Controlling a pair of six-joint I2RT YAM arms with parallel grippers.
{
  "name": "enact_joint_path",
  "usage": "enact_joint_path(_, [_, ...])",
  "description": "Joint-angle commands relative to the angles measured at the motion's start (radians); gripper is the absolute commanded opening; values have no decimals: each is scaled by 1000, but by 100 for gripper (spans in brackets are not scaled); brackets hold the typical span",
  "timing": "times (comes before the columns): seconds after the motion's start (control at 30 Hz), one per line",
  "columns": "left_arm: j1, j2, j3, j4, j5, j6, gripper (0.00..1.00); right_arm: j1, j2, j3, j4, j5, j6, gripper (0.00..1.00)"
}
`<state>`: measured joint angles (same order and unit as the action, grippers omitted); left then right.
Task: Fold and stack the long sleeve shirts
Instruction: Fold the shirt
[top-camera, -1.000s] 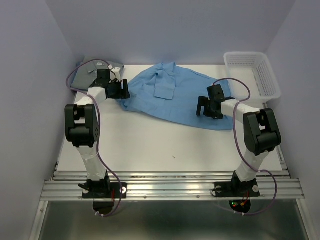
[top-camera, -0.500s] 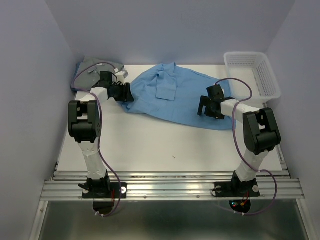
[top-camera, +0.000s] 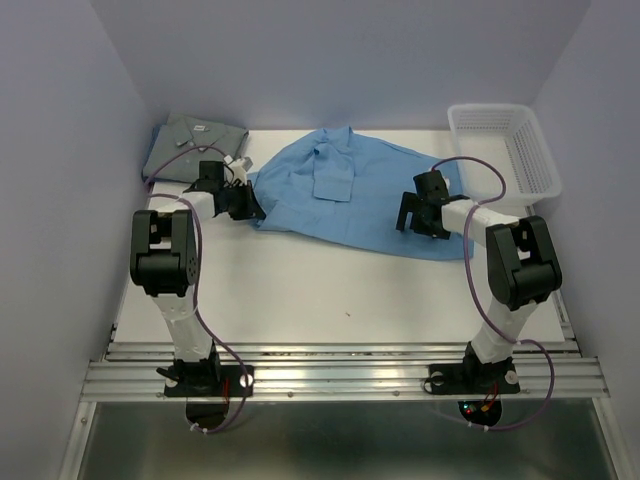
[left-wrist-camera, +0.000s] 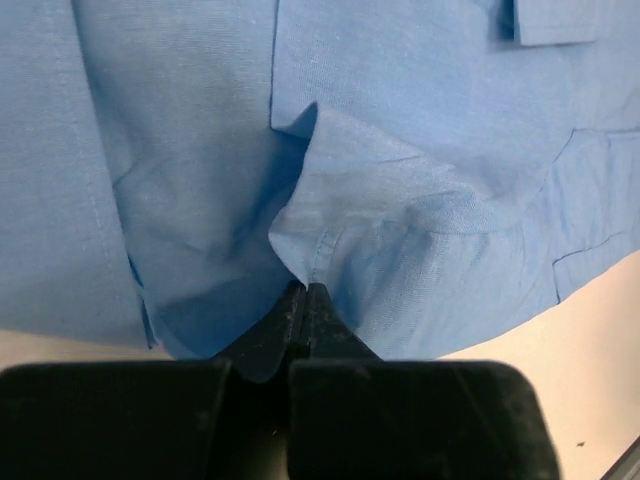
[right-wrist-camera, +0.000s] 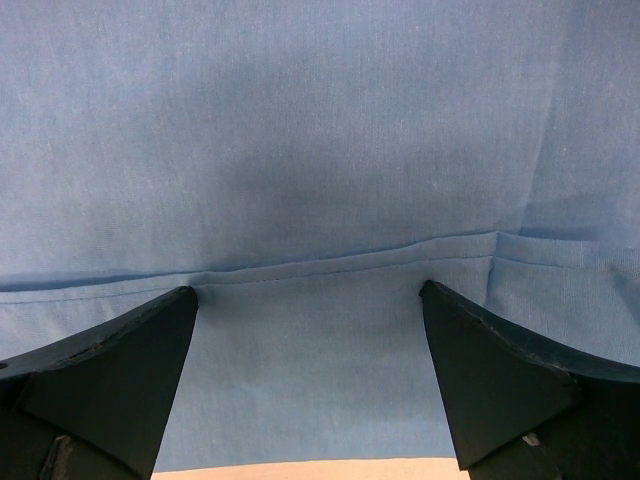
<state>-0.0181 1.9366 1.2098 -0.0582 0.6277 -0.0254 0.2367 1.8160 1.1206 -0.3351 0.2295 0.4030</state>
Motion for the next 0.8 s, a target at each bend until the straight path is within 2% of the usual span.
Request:
enact_joint_path(0.0, [0, -116, -26, 24, -65, -108, 0, -4, -3, -42, -61, 42, 42, 100])
enact_joint_path(0.13, [0, -223, -82, 37, -97, -188, 0, -13, -14, -59, -76, 64, 49, 100])
enact_joint_path(0.27, [0, -241, -69, -47, -155, -270, 0, -22, -15, -77, -87, 67, 49, 100])
enact_joint_path(0.3, [0, -237, -55, -125, -180, -301, 0, -22, -15, -77, -91, 68, 48, 100])
enact_joint_path(0.4, [-3, -257, -65, -196, -195, -353, 0, -31, -15, -84, -107, 80, 39, 100])
enact_joint_path(0.53, [-3, -306, -93, -327, -342, -395, 0, -40, -26, -94, -111, 68, 28, 100])
enact_joint_path(0.77, [-3, -401, -249, -374, -439, -426, 0, -40, -79, -122, -113, 44, 20, 100])
